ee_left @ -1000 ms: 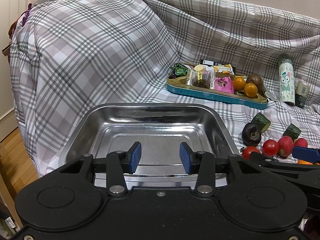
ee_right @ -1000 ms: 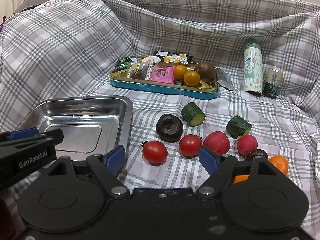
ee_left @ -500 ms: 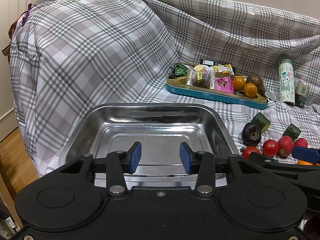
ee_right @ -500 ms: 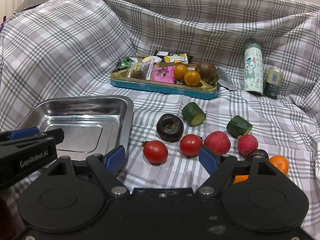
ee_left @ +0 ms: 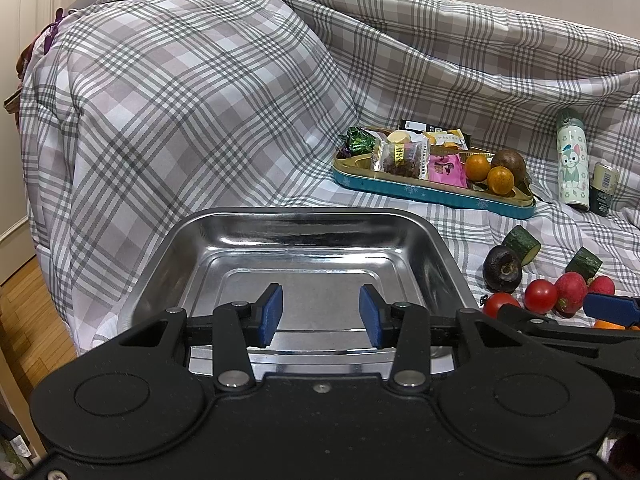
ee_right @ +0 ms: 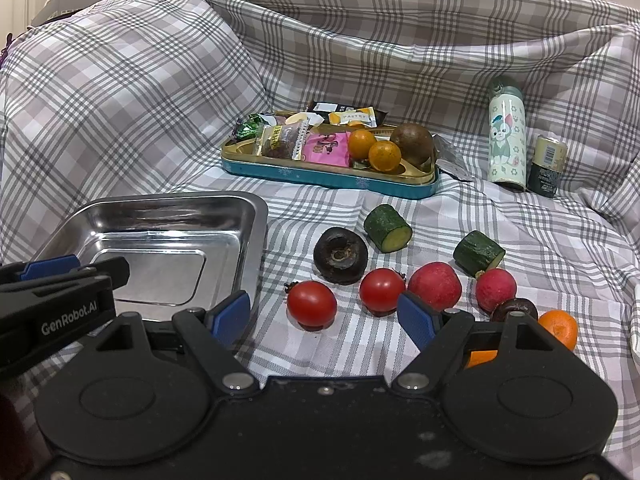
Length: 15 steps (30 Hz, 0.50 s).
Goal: Organize fruits
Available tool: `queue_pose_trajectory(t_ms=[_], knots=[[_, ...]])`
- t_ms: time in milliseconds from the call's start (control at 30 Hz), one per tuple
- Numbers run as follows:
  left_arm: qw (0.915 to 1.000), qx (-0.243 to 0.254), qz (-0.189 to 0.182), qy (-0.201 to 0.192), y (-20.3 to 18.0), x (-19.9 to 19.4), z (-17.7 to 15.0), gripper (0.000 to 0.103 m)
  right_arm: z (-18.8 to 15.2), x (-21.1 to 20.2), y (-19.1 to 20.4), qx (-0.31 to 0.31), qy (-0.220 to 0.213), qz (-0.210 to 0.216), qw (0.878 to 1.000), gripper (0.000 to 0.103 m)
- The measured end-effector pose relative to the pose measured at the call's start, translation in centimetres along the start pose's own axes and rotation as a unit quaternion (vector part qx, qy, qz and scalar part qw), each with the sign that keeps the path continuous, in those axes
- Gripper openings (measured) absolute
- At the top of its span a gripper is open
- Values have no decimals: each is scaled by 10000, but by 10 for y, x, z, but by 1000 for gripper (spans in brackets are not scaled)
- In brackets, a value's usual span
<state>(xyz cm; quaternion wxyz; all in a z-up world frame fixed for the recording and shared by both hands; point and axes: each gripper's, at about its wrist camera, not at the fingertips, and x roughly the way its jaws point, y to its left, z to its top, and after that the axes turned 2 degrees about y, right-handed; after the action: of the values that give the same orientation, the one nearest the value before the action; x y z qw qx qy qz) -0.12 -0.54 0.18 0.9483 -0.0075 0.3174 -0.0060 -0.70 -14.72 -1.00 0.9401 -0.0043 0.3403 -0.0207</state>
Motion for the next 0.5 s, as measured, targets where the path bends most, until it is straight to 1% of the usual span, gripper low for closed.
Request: queue_pose_trajectory(t_ms=[133,267,367,500], knots=[[10000,27,-17,-41,-1,-2,1,51,0,-2,0,0,-27,13,10000,83],[9999,53,-140,-36,0,-3,1,51,2,-4,-6,24,13,-17,10000,83],[9998,120,-174,-71,-1,-5,0,51,7,-7,-15,127,76,-30,9999,82],[9994,188,-281,-120,-3,-10,1,51,9,-15,-38,296,84,-192,9993,82]])
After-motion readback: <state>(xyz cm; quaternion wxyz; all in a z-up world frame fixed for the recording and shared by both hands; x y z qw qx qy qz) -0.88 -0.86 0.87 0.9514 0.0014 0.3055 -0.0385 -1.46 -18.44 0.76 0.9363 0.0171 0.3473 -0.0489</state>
